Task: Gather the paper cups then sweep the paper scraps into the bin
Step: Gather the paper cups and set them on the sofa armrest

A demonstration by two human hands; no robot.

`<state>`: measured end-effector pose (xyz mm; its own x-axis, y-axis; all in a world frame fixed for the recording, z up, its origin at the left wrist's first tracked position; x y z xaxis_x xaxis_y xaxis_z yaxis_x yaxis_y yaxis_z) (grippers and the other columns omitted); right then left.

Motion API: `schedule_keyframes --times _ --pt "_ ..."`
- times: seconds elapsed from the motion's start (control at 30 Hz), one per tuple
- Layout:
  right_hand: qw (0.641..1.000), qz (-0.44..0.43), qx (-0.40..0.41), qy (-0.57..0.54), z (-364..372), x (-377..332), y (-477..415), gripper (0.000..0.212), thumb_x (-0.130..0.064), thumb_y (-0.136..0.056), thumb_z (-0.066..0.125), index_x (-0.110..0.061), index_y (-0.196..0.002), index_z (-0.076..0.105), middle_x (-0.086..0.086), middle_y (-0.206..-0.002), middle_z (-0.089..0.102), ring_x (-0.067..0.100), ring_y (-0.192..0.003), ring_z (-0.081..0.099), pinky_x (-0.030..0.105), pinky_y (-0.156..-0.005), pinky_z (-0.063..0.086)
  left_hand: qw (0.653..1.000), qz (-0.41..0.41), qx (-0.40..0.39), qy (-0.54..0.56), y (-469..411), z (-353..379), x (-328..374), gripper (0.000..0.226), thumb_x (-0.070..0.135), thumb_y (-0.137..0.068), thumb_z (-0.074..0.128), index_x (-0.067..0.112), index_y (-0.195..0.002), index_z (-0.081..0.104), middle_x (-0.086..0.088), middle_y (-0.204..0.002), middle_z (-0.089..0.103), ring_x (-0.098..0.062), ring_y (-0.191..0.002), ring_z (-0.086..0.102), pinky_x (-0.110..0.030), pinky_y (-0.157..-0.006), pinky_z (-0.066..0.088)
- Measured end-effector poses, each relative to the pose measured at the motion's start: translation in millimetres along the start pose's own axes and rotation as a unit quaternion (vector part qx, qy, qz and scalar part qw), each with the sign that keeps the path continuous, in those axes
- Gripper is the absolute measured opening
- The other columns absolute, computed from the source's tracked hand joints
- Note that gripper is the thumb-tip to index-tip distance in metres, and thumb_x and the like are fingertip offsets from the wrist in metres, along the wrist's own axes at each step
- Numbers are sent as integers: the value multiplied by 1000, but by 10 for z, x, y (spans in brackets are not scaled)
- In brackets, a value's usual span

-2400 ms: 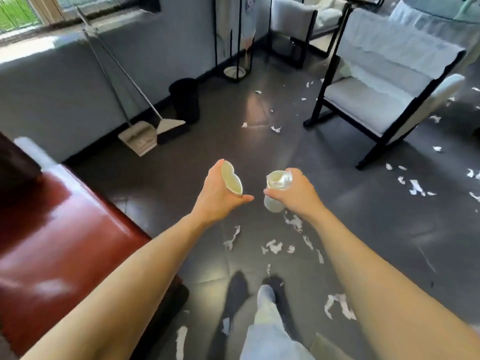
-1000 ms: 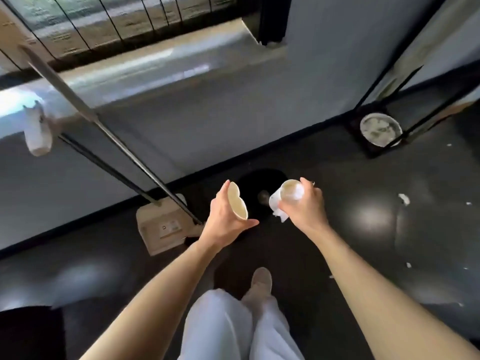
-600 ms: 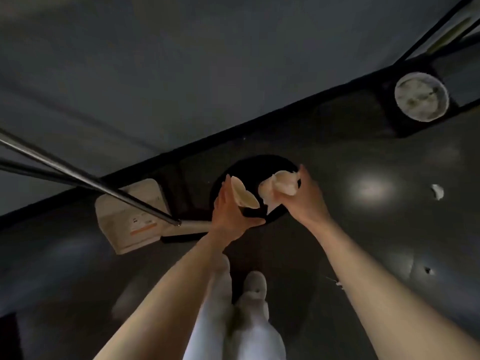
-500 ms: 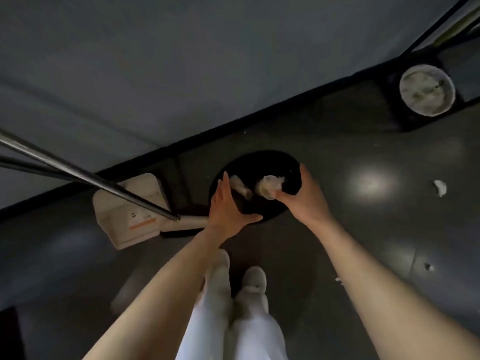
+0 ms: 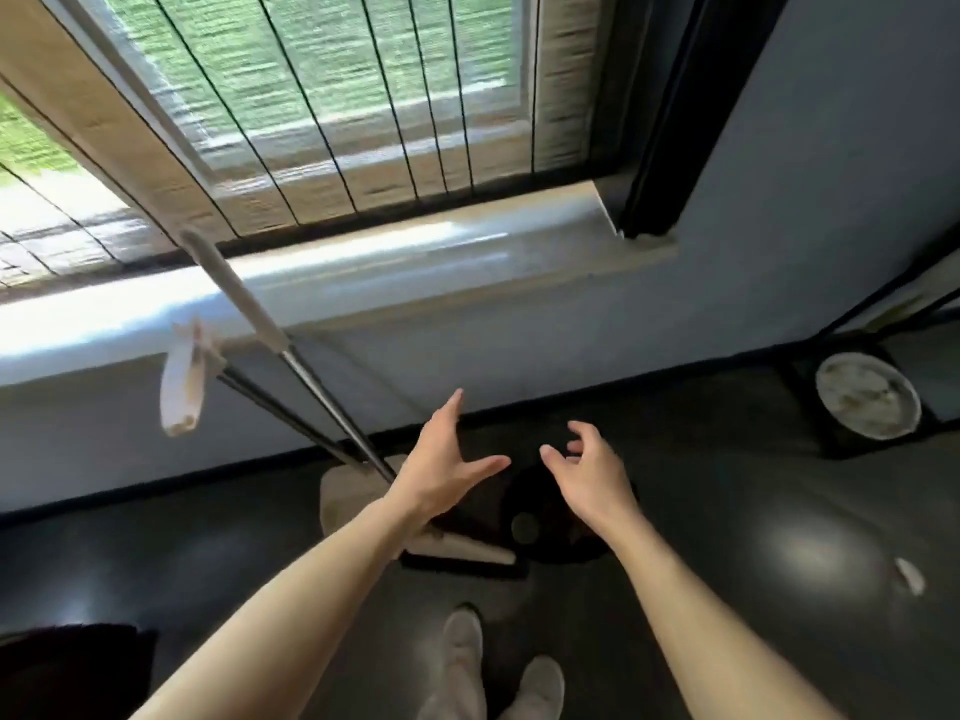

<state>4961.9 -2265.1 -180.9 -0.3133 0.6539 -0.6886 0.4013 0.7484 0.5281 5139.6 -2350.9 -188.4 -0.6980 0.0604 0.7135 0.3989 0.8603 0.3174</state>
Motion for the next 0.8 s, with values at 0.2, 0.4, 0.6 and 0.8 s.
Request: schedule_keyframes --times 0.2,0.4,0.6,0.8 --pt "993 -116 -35 1 273 -1456 289 52 -36 -94 56 -16 -140 44 6 -126 57 18 -110 56 21 -84 36 997 20 71 -33 417 -1387 20 100 45 -73 79 12 -151 24 -5 -146 43 -12 -135 37 -16 -106 25" --pt "982 -169 -80 17 853 -2361 450 57 -40 -93 57 -17 -142 41 5 -129 56 19 -117 54 27 -91 40 988 52 95 -108 455 -2426 -360 99 63 -71 66 13 -148 30 -6 -142 47 -22 -132 41 -36 -111 32" --pt "985 -154 -70 -18 1576 -3038 257 74 -45 -90 62 -17 -150 30 5 -151 39 23 -138 37 35 -109 33 978 107 17 -179 -68 -3033 -911 99 73 -70 60 19 -149 32 -3 -148 43 -23 -135 39 -41 -111 32" --pt "989 -127 -39 -72 2015 -3438 -102 81 -42 -87 66 -28 -152 21 2 -157 26 23 -141 30 36 -110 28 947 194 -126 -224 -336 -3102 -1410 71 68 -77 62 40 -140 45 16 -152 33 -7 -141 23 -39 -116 25"
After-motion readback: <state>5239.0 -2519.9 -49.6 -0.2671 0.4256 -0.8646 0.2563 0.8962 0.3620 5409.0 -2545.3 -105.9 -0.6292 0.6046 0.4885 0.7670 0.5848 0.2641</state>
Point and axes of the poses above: each hand's wrist, its own y-axis away from the middle knuckle, its own z-axis out of the palm, x = y × z, the point moved 5 cm from there along -y, towards the middle knuckle
